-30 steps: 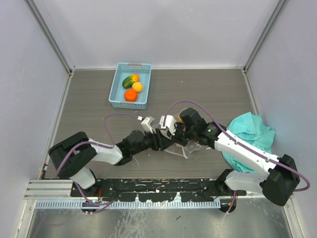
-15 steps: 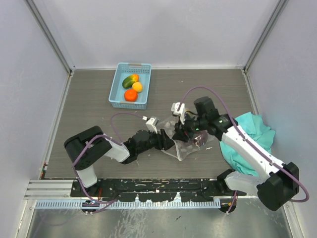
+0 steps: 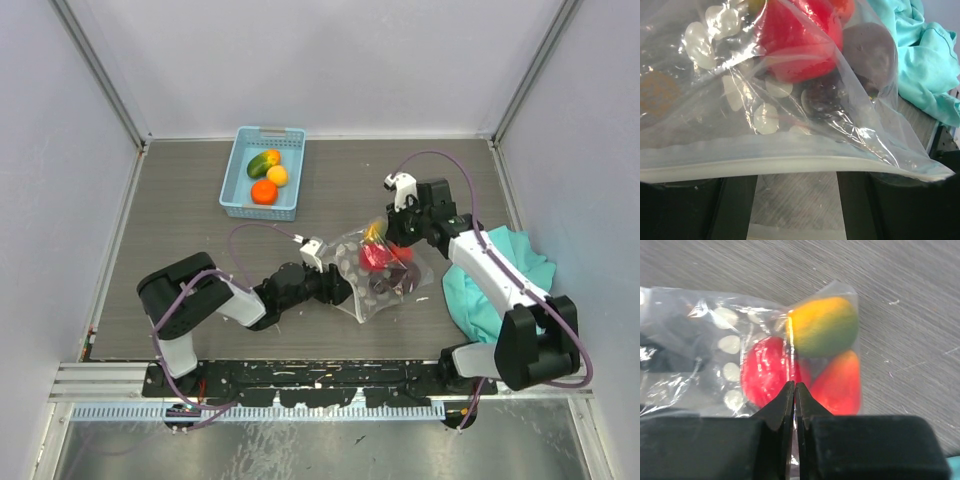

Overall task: Open the zip-top bag and remove the fake food
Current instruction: Pick up the fake fruit from the zipper food storage bag.

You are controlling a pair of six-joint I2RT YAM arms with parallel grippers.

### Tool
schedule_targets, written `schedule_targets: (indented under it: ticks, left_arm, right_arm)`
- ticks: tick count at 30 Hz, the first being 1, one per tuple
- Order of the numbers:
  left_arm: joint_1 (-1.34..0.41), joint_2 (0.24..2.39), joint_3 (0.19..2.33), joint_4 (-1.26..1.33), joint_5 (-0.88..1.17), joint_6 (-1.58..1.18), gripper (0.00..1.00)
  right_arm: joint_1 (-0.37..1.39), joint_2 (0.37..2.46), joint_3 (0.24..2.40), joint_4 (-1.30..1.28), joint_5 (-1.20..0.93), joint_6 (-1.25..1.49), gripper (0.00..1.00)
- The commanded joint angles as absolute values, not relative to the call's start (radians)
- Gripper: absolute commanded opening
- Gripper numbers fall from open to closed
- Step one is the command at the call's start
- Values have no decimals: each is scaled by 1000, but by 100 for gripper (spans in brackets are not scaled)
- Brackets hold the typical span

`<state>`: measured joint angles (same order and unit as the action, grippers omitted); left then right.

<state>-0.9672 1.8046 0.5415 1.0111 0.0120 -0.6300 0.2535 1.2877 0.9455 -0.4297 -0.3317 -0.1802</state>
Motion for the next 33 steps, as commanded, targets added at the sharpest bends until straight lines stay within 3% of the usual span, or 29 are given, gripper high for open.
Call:
schedule_targets:
  ticks: [1, 7, 16, 24, 29, 33]
  left_arm:
    - [-987, 1804, 555, 1137, -40, -496, 61]
    - [-990, 1819, 556, 1172, -33, -405, 60]
    - [-993, 1856, 573, 1207, -56, -289, 62]
    - [-998, 1846, 580, 1148, -120, -245, 80]
    - [-1003, 1841, 597, 1112, -130, -221, 87]
    - [-1014, 1840, 618, 1083, -152, -210, 100]
  right_arm:
    - [251, 1344, 956, -336, -212, -138, 9]
    - [252, 1435, 960, -342, -227, -162, 6]
    - [272, 1527, 991, -443, -418, -255, 5]
    - [282, 1600, 1027, -549, -566, -343, 5]
    - [299, 1619, 1039, -586, -627, -376, 5]
    - [320, 1620, 1044, -609, -671, -401, 5]
